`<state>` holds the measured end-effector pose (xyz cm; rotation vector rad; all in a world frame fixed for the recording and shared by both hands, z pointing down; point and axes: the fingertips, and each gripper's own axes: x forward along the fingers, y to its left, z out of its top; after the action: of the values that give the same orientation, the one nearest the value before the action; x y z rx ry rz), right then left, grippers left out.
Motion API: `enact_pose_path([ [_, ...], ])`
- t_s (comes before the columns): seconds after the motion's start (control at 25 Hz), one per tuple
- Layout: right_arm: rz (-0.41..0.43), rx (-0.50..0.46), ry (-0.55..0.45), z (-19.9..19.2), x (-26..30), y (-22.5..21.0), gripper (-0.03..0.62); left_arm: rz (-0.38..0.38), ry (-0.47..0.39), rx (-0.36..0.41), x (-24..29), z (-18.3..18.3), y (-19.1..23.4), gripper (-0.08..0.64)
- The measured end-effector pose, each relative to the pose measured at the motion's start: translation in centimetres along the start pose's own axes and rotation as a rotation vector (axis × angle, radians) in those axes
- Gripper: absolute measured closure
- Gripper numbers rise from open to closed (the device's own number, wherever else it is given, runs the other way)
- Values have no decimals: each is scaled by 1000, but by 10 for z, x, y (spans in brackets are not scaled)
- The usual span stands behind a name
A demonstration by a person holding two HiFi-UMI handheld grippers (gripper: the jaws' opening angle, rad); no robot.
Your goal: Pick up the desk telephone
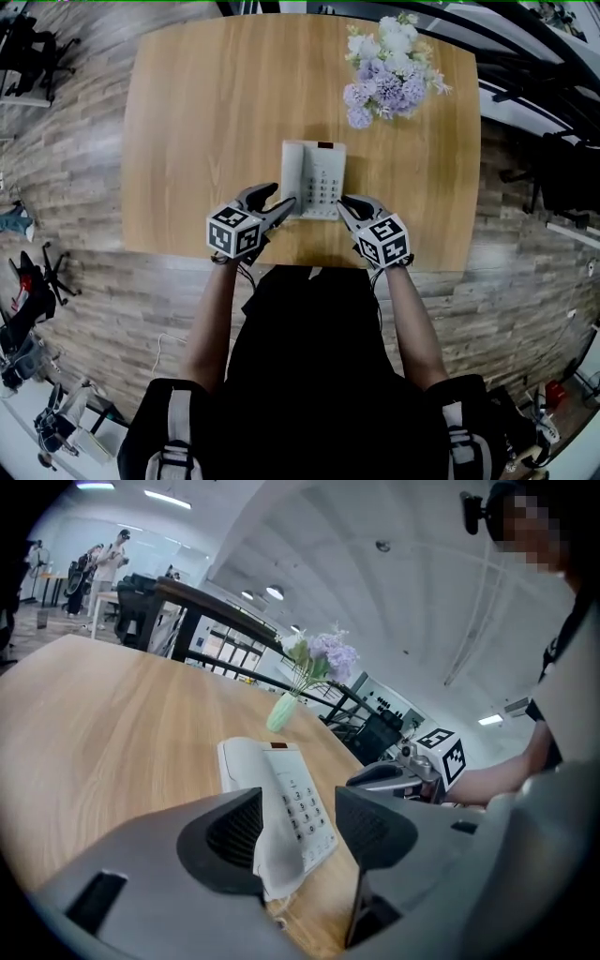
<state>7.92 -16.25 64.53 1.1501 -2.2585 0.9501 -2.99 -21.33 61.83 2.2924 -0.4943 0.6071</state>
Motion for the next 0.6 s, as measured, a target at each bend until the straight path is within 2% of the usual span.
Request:
enact_pose_path([
  [0.08, 12, 22, 7, -2, 5, -6, 532, 7, 17, -20, 4, -4, 7, 303],
  [0.2, 14, 59, 13, -5, 14, -15, 454, 10, 50, -44, 14, -11, 16, 293],
  [0.28, 8, 79, 18, -8, 19, -20, 423, 11, 72, -57, 21, -16, 20, 277],
  [0.44, 9, 126, 36, -19, 27, -28, 386, 3, 104, -97, 36, -25, 26, 227],
  [0.6, 28, 161, 55, -25, 38, -36, 368, 11, 160, -84, 49, -32, 34, 191],
])
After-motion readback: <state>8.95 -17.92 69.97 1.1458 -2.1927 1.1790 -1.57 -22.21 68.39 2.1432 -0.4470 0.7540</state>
